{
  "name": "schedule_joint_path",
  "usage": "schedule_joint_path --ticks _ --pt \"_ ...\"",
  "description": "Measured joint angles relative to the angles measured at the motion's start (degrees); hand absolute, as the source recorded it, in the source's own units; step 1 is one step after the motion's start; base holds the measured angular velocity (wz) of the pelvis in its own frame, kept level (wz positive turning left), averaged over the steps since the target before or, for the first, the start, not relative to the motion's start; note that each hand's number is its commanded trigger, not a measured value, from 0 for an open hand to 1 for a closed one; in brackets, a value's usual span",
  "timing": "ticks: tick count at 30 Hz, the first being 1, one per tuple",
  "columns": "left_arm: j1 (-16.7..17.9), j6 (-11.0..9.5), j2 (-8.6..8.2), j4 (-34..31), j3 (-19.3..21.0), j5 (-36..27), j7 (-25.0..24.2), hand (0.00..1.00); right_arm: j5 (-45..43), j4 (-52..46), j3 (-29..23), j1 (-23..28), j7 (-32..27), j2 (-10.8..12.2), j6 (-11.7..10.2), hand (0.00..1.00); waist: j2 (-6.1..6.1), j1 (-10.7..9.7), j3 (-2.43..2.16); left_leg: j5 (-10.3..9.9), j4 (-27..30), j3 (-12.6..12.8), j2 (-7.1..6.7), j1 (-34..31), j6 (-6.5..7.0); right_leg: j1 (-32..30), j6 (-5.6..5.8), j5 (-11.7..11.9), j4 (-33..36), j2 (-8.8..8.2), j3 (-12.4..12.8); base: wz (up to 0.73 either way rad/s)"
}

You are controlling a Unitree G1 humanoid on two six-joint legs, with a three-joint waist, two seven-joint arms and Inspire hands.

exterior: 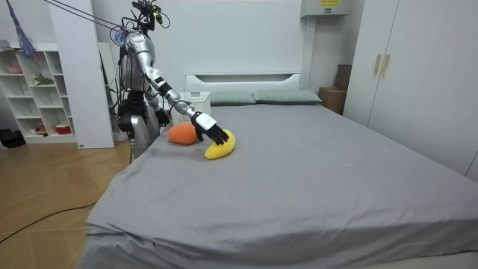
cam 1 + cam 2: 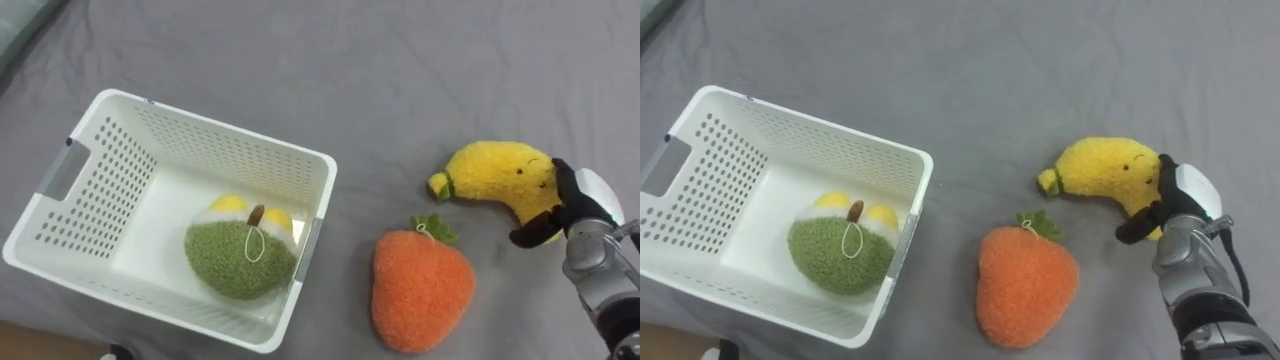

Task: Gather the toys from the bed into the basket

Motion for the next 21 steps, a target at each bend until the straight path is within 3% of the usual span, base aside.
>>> schedule_joint_path --ticks 2,3,4,6,15,21 --pt "0.0 -0.2 0.0 0.6 0.0 0.0 0.0 0.0 0.0 0.0 0.0 0.0 -0.5 0.0 0.0 0.0 0.15 0.0 0.03 0.0 0.0 0.0 0.0 0.0 0.0 -0.1 0.0 0.0 0.0 0.0 0.0 0.0" --pt "0.0 -0.2 0.01 0.9 0.0 -0.2 0.0 0.0 0.0 0.5 0.0 -0.2 -0.9 0.0 -0.1 0.05 0.28 0.1 -0.02 0.0 0.0 0.0 0.0 -0.3 0.0 -0.3 -0.01 0.0 0.0 0.11 0.1 0.0" --pt "-0.1 -0.3 0.02 1.0 0.0 -0.3 0.0 0.0 -0.1 0.9 0.0 -0.4 -1.2 0.0 -0.1 0.47 0.33 0.1 -0.02 0.0 0.0 0.0 0.0 -0.5 0.0 -0.5 -0.03 0.0 0.0 0.14 0.1 0.0" --pt "0.0 -0.3 0.16 1.3 0.0 -1.0 -0.1 0.0 -0.9 2.2 0.0 -0.7 -2.3 -0.1 -0.2 1.0 0.61 0.1 0.08 0.0 0.1 0.0 0.0 -0.9 0.03 -0.8 -0.09 0.1 0.0 0.11 0.0 0.0" --pt "0.0 -1.5 0.35 2.4 -0.6 -2.2 -0.2 0.0 -0.2 4.3 0.0 -1.2 -6.3 -3.2 -1.5 1.0 1.04 0.3 0.09 0.1 0.1 -0.3 -0.01 -0.9 0.0 -0.8 -0.09 0.1 0.1 0.2 -0.4 0.0" --pt "-0.3 -1.6 0.47 3.1 -2.4 -3.4 -0.4 0.0 0.1 6.6 1.6 -1.2 -7.4 -3.4 -1.7 1.0 1.33 0.4 0.27 0.1 0.1 -0.2 -0.02 -0.9 0.0 -0.8 -0.09 0.1 0.0 0.21 -0.6 0.0"
